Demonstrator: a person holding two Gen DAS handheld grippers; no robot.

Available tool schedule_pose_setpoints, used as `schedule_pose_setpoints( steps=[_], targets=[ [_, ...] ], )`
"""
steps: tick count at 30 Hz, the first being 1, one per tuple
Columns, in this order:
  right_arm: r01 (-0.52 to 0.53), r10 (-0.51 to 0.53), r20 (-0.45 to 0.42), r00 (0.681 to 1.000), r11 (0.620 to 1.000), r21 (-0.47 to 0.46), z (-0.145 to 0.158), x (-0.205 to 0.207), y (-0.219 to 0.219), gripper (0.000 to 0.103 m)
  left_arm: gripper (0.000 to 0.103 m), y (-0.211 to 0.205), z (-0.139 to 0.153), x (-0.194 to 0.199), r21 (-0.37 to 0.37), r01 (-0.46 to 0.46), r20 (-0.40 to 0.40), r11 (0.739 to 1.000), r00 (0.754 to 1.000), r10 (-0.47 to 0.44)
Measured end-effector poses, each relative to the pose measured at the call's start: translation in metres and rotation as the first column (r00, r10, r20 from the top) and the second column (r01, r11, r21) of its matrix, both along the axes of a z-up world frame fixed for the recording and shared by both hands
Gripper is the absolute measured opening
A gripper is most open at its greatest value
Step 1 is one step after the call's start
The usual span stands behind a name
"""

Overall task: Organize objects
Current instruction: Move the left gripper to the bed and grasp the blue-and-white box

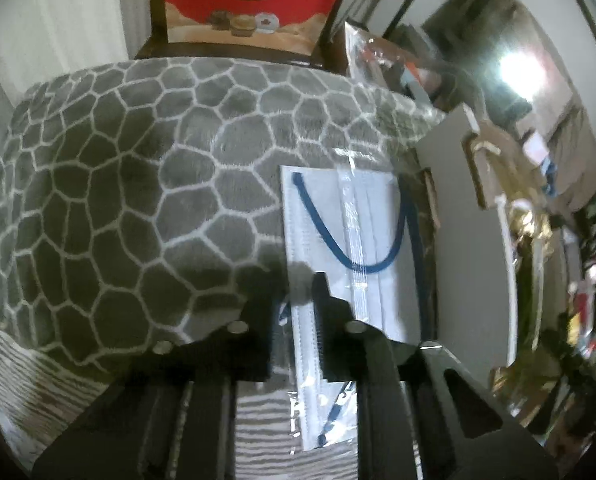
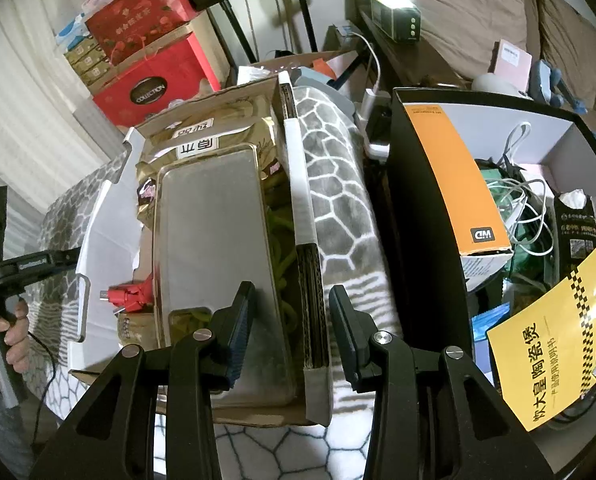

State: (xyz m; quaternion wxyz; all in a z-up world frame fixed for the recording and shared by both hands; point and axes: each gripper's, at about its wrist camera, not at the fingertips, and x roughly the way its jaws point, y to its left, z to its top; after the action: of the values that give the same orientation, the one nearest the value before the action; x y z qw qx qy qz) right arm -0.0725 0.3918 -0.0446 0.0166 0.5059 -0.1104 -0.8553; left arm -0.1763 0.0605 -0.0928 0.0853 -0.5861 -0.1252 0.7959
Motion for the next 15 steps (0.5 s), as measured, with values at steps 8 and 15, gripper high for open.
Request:
schedule_pose_setpoints(
  steps=[8,15],
  targets=[
    [-0.001,0.001,0.0,1.0,1.0,-0.002,-0.001,0.001,0.001,0.039,0.001,-0.014,0.022,0.001,0.184,-0.025,-0.02,0.983,0.999,0.03],
    [0.0,0.0,0.0,1.0,1.0,-0.001,-0.001,0.001,0.002,0.039,0.001,0.002,0.073,0.005,0.25,0.048,-0.109,0.967,0.994,-0.021]
  ],
)
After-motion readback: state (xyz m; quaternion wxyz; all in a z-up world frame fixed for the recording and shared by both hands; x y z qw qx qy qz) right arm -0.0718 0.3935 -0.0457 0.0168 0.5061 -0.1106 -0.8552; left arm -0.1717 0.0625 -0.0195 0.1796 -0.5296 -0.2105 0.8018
